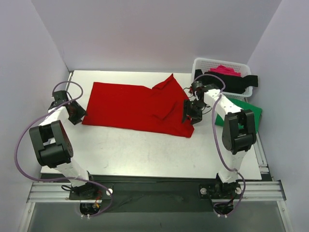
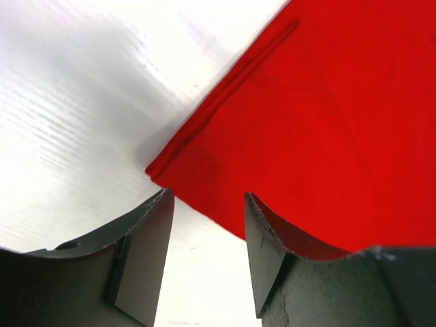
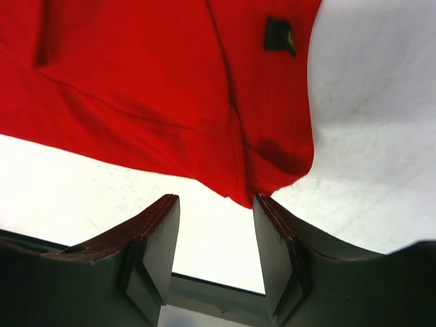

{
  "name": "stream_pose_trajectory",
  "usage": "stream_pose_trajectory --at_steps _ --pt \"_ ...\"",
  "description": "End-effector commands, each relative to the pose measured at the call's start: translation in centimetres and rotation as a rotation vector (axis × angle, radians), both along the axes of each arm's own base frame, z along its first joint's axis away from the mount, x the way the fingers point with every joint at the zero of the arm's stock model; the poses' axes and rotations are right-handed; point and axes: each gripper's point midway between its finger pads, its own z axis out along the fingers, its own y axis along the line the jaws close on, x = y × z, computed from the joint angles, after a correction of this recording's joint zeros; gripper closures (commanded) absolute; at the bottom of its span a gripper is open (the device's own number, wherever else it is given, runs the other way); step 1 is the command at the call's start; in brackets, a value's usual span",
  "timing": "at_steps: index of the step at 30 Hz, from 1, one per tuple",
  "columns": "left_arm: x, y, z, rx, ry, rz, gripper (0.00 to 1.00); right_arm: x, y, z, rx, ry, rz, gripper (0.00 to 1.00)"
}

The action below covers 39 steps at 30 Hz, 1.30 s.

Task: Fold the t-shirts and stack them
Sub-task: Fold the flattened tshirt in 1/3 of the way

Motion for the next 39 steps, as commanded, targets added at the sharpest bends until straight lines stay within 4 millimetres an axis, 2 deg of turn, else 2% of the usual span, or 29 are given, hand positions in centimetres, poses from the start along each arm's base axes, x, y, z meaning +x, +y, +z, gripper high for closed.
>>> stream_pose_trajectory --at_steps 1,7,12,23,33,39 --pt "-0.8 0.4 -0.6 0.022 0.039 -0.001 0.44 -1.7 0.0 0.3 0.006 -0.003 0.011 0.53" --pt "-1.4 0.3 -2.5 0.004 0.103 0.0 0.44 -3.5 -0.1 -1.3 -0.012 0.034 0.029 0.56" --pt "-1.7 0.1 -3.8 -0.009 0.13 -0.007 0.44 -4.0 -0.2 -2.9 -0.037 0.063 0.03 0.57" --pt "-1.0 -0.6 -5.2 -0.046 0.122 -0.038 0.45 -4.5 -0.2 -3.8 -0.057 0.088 0.021 0.62" --pt "-0.2 -0.9 -5.9 -0.077 0.105 -0.039 0.63 -5.6 -0.7 -4.1 -0.069 0.106 0.02 0.65" --pt "0.1 -0.8 -6.5 -0.077 0.116 -0.046 0.78 -5.7 -0.6 -4.4 -0.071 0.114 0.031 0.71"
